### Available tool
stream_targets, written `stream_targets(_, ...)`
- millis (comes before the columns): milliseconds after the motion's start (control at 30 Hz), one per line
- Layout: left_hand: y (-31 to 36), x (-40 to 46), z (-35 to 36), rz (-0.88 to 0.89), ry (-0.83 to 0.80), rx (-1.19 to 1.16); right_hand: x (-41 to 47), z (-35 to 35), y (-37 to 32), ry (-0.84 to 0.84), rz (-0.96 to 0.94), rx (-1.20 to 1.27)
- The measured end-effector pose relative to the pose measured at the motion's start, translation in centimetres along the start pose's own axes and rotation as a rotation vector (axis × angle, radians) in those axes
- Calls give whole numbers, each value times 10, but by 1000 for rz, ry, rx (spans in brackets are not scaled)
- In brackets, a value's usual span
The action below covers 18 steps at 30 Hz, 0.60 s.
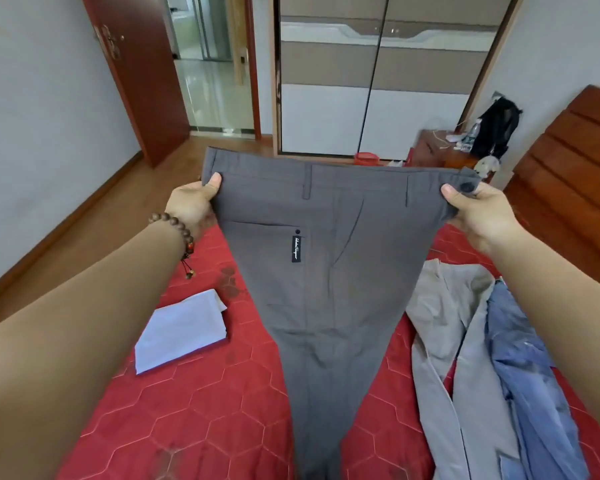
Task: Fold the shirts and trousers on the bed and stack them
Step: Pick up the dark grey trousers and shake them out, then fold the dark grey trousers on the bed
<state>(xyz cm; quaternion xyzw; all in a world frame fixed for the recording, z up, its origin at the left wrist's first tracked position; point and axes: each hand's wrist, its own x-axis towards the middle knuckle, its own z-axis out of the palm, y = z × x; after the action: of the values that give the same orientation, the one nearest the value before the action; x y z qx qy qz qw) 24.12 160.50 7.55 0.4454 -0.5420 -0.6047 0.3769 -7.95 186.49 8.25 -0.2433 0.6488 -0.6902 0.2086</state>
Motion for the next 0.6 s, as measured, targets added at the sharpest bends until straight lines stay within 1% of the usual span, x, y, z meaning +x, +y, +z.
stream_targets(67,-28,32,29,-10,38,69,41,-1,39,0,60,-38)
stream_targets(133,-59,66,49,-50,35,115,81,-2,79,-16,133,-64)
stream_targets(267,-131,133,72,-191,25,87,145,9,160,-34,239,-128)
stream_targets(400,-202,192,93,-308,-5,41,192,27,242,-7,285,-250)
stream_targets(500,-254,237,104,-333,-9,78,230,36,305,8,311,-302)
stream_targets(600,-296,287,115,-316,30,139,274,47,353,22,340,-319)
